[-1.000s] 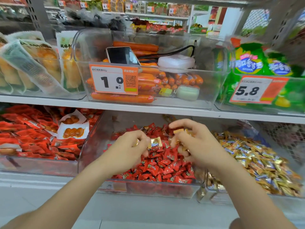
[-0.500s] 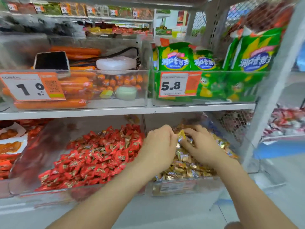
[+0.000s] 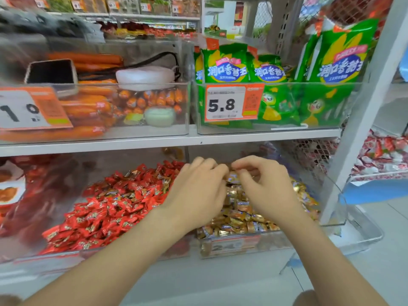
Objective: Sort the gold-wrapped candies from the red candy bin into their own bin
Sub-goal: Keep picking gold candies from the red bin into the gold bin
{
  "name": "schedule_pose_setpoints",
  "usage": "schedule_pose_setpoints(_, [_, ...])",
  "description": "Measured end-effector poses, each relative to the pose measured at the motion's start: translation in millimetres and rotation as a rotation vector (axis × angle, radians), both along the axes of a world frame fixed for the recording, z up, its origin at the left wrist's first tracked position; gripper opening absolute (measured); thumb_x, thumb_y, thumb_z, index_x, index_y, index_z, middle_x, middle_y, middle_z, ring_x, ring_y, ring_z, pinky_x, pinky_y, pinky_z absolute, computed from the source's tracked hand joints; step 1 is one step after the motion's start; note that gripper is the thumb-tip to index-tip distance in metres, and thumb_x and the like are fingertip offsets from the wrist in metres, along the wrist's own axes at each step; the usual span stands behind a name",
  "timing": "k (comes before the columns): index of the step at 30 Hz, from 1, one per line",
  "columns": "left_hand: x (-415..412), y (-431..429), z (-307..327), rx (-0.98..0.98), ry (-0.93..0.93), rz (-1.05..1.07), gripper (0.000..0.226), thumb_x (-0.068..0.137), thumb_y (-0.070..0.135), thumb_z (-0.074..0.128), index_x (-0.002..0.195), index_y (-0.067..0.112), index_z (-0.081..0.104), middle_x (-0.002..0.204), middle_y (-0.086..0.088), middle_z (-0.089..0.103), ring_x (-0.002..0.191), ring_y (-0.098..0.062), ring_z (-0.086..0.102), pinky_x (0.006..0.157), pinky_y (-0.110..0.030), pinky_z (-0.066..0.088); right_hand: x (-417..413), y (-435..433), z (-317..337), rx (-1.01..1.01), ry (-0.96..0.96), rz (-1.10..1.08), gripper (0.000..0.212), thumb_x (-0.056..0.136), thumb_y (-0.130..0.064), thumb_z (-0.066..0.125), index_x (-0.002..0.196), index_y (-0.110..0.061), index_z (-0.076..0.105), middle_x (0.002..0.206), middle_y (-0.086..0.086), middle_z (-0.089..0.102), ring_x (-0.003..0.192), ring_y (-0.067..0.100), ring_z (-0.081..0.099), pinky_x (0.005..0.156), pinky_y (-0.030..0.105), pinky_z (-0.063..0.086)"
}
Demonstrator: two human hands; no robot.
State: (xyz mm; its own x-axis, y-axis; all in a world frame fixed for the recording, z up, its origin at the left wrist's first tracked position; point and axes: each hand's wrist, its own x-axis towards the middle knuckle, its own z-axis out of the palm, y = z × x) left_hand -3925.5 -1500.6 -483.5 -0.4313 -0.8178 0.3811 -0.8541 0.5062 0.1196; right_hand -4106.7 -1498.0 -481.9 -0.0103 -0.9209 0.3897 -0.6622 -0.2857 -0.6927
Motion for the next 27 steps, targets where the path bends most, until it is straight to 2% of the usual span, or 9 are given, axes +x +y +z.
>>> schedule_pose_setpoints(4, [89, 18, -10, 0.056, 0.094, 0.28, 0.021, 0.096, 0.041, 0.041, 0.097, 0.029, 0.058, 0.091, 0.004, 0.054, 0.091, -0.025, 0.053, 0.084, -0.044, 0.049, 65, 16, 5, 0.028, 0.025, 0.186, 0.025, 0.096, -0.013, 0.061, 0.103, -0.031, 0.077, 0.084, -0.016, 0.074, 0.077, 0.003, 0.068, 0.073, 0.019, 0.053])
schedule_pose_setpoints(6, [134, 18, -19, 0.197, 0.042, 0.513, 0.032, 0.094, 0.048, 0.039, 0.106, 0.027, 0.06, 0.103, -0.004, 0.056, 0.102, -0.034, 0.056, 0.092, -0.047, 0.05, 100, 19, 2, 0.044, 0.134, 0.274, 0.028, 0.095, -0.015, 0.058, 0.108, -0.032, 0.076, 0.09, -0.012, 0.074, 0.081, 0.007, 0.068, 0.08, 0.027, 0.054])
schedule_pose_setpoints(9, [183, 13, -33, 0.506, -0.05, 0.829, 0.053, 0.1, 0.057, 0.044, 0.135, 0.018, 0.05, 0.137, -0.017, 0.047, 0.129, -0.046, 0.044, 0.107, -0.052, 0.042, 147, 6, -9, 0.037, 0.483, 0.3, 0.035, 0.093, -0.017, 0.052, 0.122, -0.028, 0.069, 0.113, -0.002, 0.067, 0.107, 0.021, 0.062, 0.096, 0.04, 0.051])
schedule_pose_setpoints(11, [206, 2, -42, 0.652, -0.03, 0.898, 0.072, 0.099, 0.067, 0.043, 0.144, 0.011, 0.042, 0.147, -0.023, 0.042, 0.136, -0.049, 0.04, 0.113, -0.054, 0.038, 173, -7, -17, 0.077, 0.659, 0.248, 0.034, 0.096, -0.018, 0.052, 0.126, -0.023, 0.064, 0.119, 0.005, 0.062, 0.114, 0.03, 0.058, 0.095, 0.042, 0.05])
schedule_pose_setpoints(13, [221, -14, -48, 0.744, 0.072, 0.895, 0.088, 0.097, 0.073, 0.043, 0.15, 0.004, 0.035, 0.152, -0.027, 0.042, 0.14, -0.048, 0.042, 0.116, -0.05, 0.038, 192, -19, -24, 0.175, 0.682, 0.196, 0.033, 0.097, -0.025, 0.052, 0.129, -0.019, 0.061, 0.123, 0.011, 0.061, 0.118, 0.036, 0.058, 0.095, 0.044, 0.05])
schedule_pose_setpoints(16, [235, -32, -54, 0.85, 0.236, 0.859, 0.096, 0.097, 0.073, 0.045, 0.154, -0.002, 0.031, 0.151, -0.025, 0.05, 0.139, -0.042, 0.049, 0.115, -0.043, 0.042, 210, -40, -32, 0.388, 0.777, 0.156, 0.051, 0.096, -0.04, 0.055, 0.141, -0.016, 0.051, 0.139, 0.019, 0.055, 0.131, 0.043, 0.048, 0.108, 0.048, 0.042])
schedule_pose_setpoints(20, [237, -45, -61, 0.86, 0.343, 0.865, 0.08, 0.1, 0.06, 0.041, 0.157, 0.005, 0.036, 0.159, -0.027, 0.035, 0.144, -0.043, 0.04, 0.118, -0.044, 0.036, 229, -70, -33, 0.615, 0.72, 0.156, 0.073, 0.075, -0.056, 0.063, 0.137, -0.019, 0.053, 0.138, 0.016, 0.058, 0.13, 0.043, 0.051, 0.109, 0.049, 0.046])
schedule_pose_setpoints(24, [231, -61, -70, 0.806, 0.787, 0.733, 0.039, 0.099, 0.037, 0.047, 0.117, 0.01, 0.07, 0.122, -0.012, 0.071, 0.11, -0.028, 0.066, 0.104, -0.041, 0.052, 243, -81, -35, 0.747, 0.601, 0.247, 0.058, 0.078, -0.047, 0.069, 0.126, -0.016, 0.061, 0.121, 0.006, 0.068, 0.111, 0.028, 0.065, 0.093, 0.032, 0.055])
schedule_pose_setpoints(27, [226, -68, -71, 0.851, 0.945, 0.663, 0.03, 0.106, 0.031, 0.046, 0.111, 0.016, 0.071, 0.107, -0.004, 0.075, 0.099, -0.021, 0.07, 0.09, -0.033, 0.057, 260, -82, -44, 0.76, 0.547, 0.262, 0.072, 0.072, -0.041, 0.072, 0.137, -0.014, 0.054, 0.124, 0.006, 0.066, 0.115, 0.029, 0.064, 0.099, 0.036, 0.055])
